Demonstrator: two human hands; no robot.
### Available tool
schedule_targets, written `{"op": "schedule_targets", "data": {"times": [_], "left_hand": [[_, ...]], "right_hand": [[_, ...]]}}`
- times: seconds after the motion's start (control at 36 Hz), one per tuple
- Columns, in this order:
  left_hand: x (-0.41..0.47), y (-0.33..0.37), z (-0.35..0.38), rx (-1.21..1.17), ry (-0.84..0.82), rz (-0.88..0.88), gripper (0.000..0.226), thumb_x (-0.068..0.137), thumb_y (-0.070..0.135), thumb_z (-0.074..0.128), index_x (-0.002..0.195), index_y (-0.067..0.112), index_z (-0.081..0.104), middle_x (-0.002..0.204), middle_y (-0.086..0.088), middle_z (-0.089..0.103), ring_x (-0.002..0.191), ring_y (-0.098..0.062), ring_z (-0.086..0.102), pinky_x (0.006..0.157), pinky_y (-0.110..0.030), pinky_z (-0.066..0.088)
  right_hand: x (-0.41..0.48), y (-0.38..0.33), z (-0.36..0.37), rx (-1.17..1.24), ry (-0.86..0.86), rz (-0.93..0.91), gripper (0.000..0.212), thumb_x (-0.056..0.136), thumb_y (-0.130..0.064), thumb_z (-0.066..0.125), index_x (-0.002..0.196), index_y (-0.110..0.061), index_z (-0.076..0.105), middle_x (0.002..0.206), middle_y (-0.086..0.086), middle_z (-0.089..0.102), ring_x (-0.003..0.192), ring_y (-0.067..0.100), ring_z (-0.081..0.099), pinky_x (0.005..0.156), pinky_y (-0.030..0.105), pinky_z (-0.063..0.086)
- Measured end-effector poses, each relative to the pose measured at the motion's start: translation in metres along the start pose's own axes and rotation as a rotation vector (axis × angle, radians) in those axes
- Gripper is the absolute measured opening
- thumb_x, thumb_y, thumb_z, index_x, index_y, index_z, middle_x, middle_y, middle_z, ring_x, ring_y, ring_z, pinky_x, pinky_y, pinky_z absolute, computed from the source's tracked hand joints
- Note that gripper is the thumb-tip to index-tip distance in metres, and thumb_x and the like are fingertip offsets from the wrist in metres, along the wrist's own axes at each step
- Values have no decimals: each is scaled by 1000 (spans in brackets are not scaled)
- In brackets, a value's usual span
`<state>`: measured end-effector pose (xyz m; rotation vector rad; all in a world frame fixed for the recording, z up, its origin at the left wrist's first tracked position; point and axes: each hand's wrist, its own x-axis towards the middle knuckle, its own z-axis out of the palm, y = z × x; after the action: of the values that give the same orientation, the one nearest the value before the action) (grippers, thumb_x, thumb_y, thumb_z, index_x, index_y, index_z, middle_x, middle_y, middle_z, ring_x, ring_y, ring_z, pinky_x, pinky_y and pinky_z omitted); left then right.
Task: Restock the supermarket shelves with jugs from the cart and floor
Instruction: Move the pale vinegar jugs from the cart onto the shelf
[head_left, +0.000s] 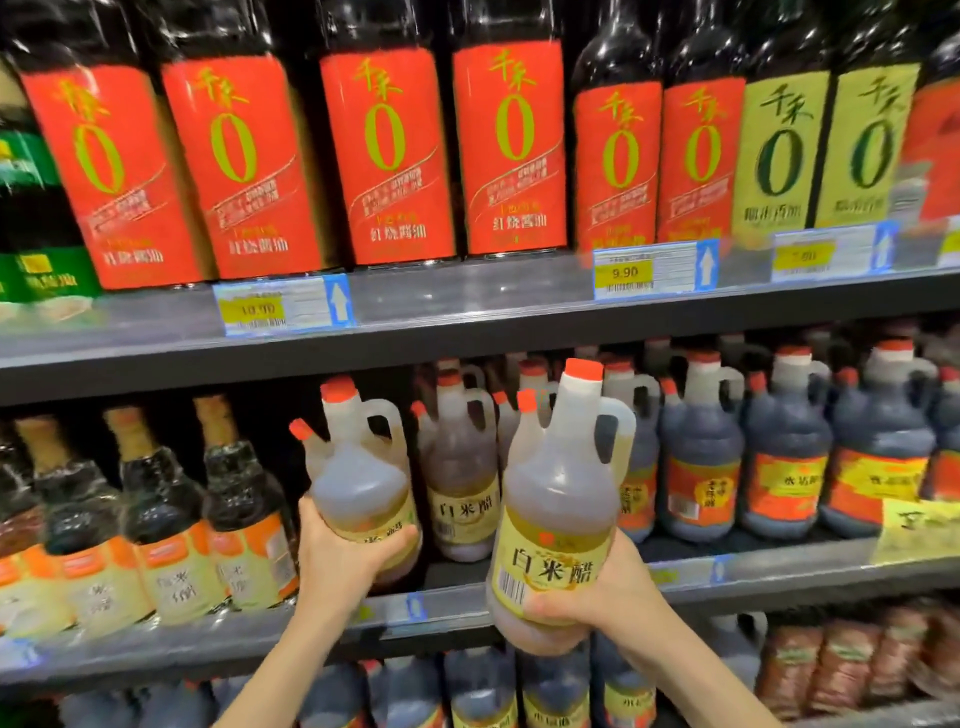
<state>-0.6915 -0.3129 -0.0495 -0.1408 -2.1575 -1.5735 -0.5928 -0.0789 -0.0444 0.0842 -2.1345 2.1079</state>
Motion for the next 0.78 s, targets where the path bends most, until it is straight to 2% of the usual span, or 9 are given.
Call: {"op": "schedule_targets", "data": {"times": [0.08, 0.22, 0.31, 0.33, 0.42, 0.56, 0.64, 0.69, 0.78], "left_hand": [[14, -12, 3, 5, -4, -93, 94, 51, 6, 92, 128, 3, 38, 111, -4, 51, 99, -19, 51, 85, -29, 40], [36, -39, 10, 5, -64, -195, 101, 42, 10, 94, 126, 2, 38, 109, -13, 57, 99, -29, 58, 81, -34, 45], [47, -39, 14, -60, -73, -303, 75, 48, 13, 91, 108, 3, 47, 105, -13, 60, 95, -28, 58, 78, -34, 46], [52, -40, 15, -56, -85, -298, 76, 45, 19, 91, 106, 2, 49, 105, -14, 62, 95, -29, 61, 75, -33, 48], [69, -50, 22, -3, -117, -250, 103, 30, 35, 88, 121, 5, 49, 108, -10, 64, 96, -24, 64, 72, -28, 50], [89, -54, 38, 53, -113, -250, 106, 31, 37, 88, 124, 6, 47, 113, -7, 65, 95, -19, 63, 75, -28, 48], [91, -50, 43, 64, -99, -240, 97, 48, 22, 93, 128, 5, 40, 116, -6, 60, 97, -17, 58, 78, -28, 45], [91, -48, 48, 32, -101, -240, 95, 57, 9, 90, 132, 1, 31, 119, -12, 55, 105, -26, 55, 85, -31, 42], [94, -50, 52, 27, -121, -203, 99, 60, 8, 88, 135, 0, 25, 129, -18, 50, 117, -32, 52, 89, -33, 39]], "right_hand": [[7, 2, 6, -33, 30, -15, 86, 35, -19, 90, 113, -8, 57, 99, 6, 74, 93, 20, 70, 75, 31, 56], [17, 5, 15, -48, 57, -9, 86, 34, -20, 90, 112, -7, 59, 98, 4, 74, 93, 18, 70, 75, 31, 57], [22, 3, 19, -51, 76, -15, 84, 34, -20, 90, 112, -8, 60, 100, 6, 74, 95, 20, 70, 82, 39, 57], [23, 2, 20, -51, 82, -19, 84, 34, -20, 89, 111, -10, 60, 100, 6, 73, 96, 19, 70, 83, 40, 57], [26, 2, 21, -44, 84, -17, 86, 34, -20, 90, 113, -12, 58, 102, 5, 73, 97, 18, 69, 83, 40, 57], [28, 2, 22, -37, 68, -15, 85, 35, -18, 89, 114, -11, 57, 102, 6, 73, 97, 19, 69, 82, 38, 57], [29, 2, 21, -34, 67, -9, 84, 36, -19, 89, 114, -13, 57, 102, 5, 73, 96, 18, 69, 79, 35, 57], [30, 2, 21, -34, 65, 0, 84, 37, -19, 88, 115, -13, 56, 102, 4, 73, 96, 17, 69, 77, 32, 57], [30, 2, 19, -36, 51, 11, 85, 38, -18, 88, 117, -12, 56, 103, 4, 73, 96, 17, 69, 77, 30, 56]]}}
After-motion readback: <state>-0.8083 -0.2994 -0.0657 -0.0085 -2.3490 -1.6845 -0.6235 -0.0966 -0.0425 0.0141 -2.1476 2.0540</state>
